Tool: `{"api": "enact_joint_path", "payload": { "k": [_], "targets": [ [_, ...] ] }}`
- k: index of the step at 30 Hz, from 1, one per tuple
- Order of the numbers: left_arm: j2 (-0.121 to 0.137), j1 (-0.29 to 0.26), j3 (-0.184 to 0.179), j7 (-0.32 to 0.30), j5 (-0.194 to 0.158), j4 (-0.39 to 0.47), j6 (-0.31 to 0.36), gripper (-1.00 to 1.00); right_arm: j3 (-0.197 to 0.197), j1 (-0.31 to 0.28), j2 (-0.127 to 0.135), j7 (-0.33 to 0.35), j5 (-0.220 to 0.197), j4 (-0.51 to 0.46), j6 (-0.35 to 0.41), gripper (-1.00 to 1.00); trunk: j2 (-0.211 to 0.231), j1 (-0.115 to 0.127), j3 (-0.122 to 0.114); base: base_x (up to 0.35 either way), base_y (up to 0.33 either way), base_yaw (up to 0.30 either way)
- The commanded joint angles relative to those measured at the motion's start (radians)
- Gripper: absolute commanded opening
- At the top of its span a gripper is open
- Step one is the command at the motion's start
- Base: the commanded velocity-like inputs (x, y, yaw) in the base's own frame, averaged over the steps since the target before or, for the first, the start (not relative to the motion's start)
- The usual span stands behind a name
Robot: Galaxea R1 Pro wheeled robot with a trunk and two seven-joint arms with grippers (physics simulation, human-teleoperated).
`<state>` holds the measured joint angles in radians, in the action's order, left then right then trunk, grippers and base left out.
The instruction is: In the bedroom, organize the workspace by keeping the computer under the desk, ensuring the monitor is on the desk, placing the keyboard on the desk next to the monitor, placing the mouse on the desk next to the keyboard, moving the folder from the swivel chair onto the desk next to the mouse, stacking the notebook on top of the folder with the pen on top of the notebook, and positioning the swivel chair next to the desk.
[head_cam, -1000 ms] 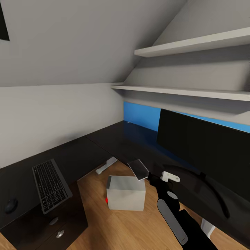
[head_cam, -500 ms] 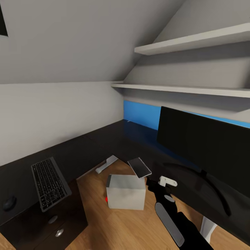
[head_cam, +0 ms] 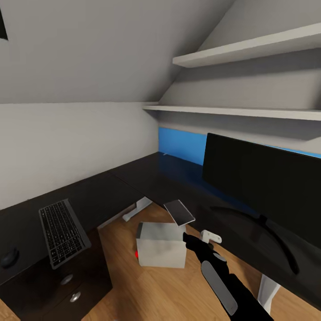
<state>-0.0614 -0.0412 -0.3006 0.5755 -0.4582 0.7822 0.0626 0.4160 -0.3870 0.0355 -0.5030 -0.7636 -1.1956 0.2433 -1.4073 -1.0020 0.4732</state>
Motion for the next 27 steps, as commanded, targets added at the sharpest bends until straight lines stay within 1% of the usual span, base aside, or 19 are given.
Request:
{"api": "enact_joint_path", "payload": {
  "k": [1,7,9,10,13,17,23,24,25,26,27],
  "targets": [
    [0.001,-0.001,-0.004,0.007,-0.003,0.002,0.005,1.00,-0.003,-0.001,0.001,0.000,-0.020,0.000,0.002,1.00,-0.008,-0.004,0.004,0.000,0.000,0.000],
    [0.000,-0.001,-0.004,0.007,-0.002,0.002,0.005,1.00,-0.036,-0.001,0.004,0.053,-0.109,0.006,0.003,1.00,-0.050,-0.027,0.023,0.000,0.000,0.000],
    [0.000,-0.001,-0.005,0.007,-0.002,0.002,0.005,1.00,-0.043,-0.001,0.005,0.076,-0.132,0.007,0.003,1.00,-0.064,-0.035,0.029,0.000,0.000,0.000],
    [0.000,0.000,-0.005,0.007,-0.002,0.002,0.005,1.00,-0.048,-0.001,0.006,0.098,-0.150,0.008,0.004,1.00,-0.071,-0.038,0.033,0.000,0.000,0.000],
    [0.000,0.000,-0.006,0.007,-0.002,0.002,0.004,1.00,-0.053,-0.001,0.007,0.124,-0.170,0.009,0.006,1.00,-0.092,-0.050,0.042,0.000,0.000,0.000],
    [-0.001,0.000,-0.007,0.007,-0.001,0.002,0.002,1.00,-0.068,-0.001,0.008,0.143,-0.202,0.010,0.006,1.00,-0.120,-0.065,0.054,0.000,0.000,0.000],
    [-0.002,-0.001,-0.010,0.007,-0.001,0.003,-0.001,1.00,-0.111,-0.001,0.006,0.152,-0.274,0.014,0.007,1.00,-0.162,-0.088,0.073,0.000,0.000,0.000],
    [-0.002,0.000,-0.011,0.004,-0.001,0.007,-0.002,1.00,-0.122,-0.001,0.005,0.153,-0.299,0.015,0.006,1.00,-0.169,-0.092,0.076,0.000,0.000,0.000],
    [-0.003,-0.001,-0.012,0.002,-0.001,0.037,-0.002,1.00,-0.131,-0.001,0.003,0.154,-0.333,0.015,0.005,1.00,-0.176,-0.096,0.080,0.000,0.000,0.000],
    [-0.004,-0.001,-0.012,0.002,-0.002,0.057,-0.001,1.00,-0.133,-0.001,0.002,0.154,-0.343,0.015,0.005,1.00,-0.183,-0.100,0.083,0.000,0.000,0.000],
    [-0.005,-0.001,-0.014,0.002,-0.003,0.105,0.005,1.00,-0.136,-0.002,-0.002,0.154,-0.358,0.016,0.004,1.00,-0.190,-0.104,0.086,0.000,0.000,0.000]
  ]
}}
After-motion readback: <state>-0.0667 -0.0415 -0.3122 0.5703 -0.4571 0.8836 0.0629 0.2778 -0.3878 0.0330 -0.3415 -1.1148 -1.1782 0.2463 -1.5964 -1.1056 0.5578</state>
